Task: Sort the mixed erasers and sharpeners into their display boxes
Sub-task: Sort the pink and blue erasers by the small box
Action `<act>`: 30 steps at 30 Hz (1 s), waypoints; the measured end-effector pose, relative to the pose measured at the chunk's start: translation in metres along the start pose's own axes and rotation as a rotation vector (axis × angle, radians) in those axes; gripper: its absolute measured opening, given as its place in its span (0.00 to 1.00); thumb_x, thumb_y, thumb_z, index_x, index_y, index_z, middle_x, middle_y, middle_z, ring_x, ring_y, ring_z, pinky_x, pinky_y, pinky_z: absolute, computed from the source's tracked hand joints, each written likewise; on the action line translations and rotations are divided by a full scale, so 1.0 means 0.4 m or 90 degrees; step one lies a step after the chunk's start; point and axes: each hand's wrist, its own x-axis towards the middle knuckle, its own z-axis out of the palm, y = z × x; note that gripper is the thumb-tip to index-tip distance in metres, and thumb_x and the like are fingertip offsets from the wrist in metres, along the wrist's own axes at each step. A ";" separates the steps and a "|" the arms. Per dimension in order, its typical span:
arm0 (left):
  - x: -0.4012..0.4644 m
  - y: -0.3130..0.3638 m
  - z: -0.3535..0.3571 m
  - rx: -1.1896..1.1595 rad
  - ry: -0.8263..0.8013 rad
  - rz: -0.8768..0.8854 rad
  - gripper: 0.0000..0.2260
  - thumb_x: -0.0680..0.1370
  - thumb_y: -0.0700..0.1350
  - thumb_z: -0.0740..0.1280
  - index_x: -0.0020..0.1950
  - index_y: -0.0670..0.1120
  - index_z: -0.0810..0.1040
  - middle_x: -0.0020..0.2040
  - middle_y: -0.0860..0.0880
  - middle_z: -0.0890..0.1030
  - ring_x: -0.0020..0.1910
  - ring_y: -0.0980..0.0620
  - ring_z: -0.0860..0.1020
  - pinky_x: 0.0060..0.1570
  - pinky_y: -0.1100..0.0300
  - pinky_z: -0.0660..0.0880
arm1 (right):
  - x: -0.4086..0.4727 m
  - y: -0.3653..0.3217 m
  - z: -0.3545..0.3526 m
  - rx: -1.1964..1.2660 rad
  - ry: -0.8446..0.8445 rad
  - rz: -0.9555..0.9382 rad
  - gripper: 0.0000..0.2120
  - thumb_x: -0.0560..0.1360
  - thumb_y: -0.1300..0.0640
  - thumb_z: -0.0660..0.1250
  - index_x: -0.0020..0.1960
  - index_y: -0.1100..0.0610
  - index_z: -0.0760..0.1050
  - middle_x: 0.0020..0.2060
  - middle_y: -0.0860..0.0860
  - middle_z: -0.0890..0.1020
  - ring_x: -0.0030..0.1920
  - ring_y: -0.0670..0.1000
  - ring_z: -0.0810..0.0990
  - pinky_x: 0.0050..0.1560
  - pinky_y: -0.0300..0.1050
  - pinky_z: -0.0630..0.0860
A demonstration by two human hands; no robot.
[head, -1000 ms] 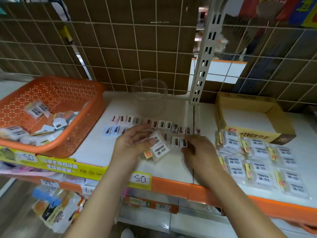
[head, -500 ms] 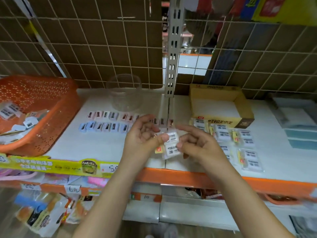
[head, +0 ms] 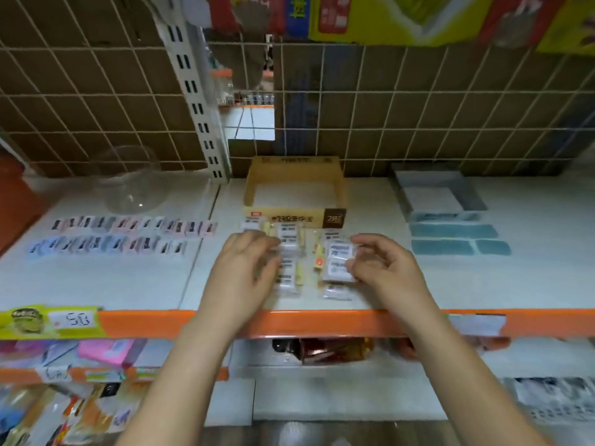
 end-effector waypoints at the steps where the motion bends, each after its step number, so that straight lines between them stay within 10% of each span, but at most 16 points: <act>1: 0.010 0.009 0.009 0.010 0.007 -0.013 0.18 0.73 0.52 0.57 0.52 0.43 0.80 0.49 0.45 0.79 0.50 0.44 0.75 0.48 0.62 0.65 | 0.018 0.008 -0.017 -0.019 -0.006 -0.004 0.14 0.71 0.68 0.69 0.54 0.55 0.76 0.40 0.48 0.77 0.39 0.43 0.79 0.35 0.29 0.75; 8: 0.064 0.040 0.056 0.132 -0.061 0.010 0.15 0.72 0.46 0.61 0.52 0.40 0.82 0.52 0.41 0.81 0.52 0.39 0.77 0.52 0.54 0.72 | 0.140 0.044 -0.020 -0.099 -0.066 -0.034 0.20 0.70 0.59 0.71 0.62 0.54 0.75 0.48 0.49 0.79 0.49 0.53 0.80 0.54 0.54 0.77; 16: 0.074 0.071 0.076 0.160 -0.067 -0.017 0.12 0.68 0.34 0.66 0.50 0.39 0.82 0.50 0.40 0.82 0.49 0.38 0.79 0.47 0.50 0.76 | 0.166 0.055 -0.023 -0.463 -0.066 -0.194 0.18 0.74 0.51 0.63 0.60 0.59 0.76 0.53 0.57 0.74 0.56 0.57 0.71 0.58 0.52 0.70; 30: -0.024 -0.017 -0.122 0.198 0.092 -0.059 0.18 0.74 0.49 0.58 0.53 0.40 0.80 0.49 0.42 0.81 0.49 0.41 0.79 0.49 0.53 0.75 | 0.085 -0.070 0.221 -0.495 -0.167 -0.444 0.19 0.76 0.59 0.60 0.66 0.58 0.71 0.60 0.55 0.74 0.61 0.56 0.68 0.62 0.47 0.65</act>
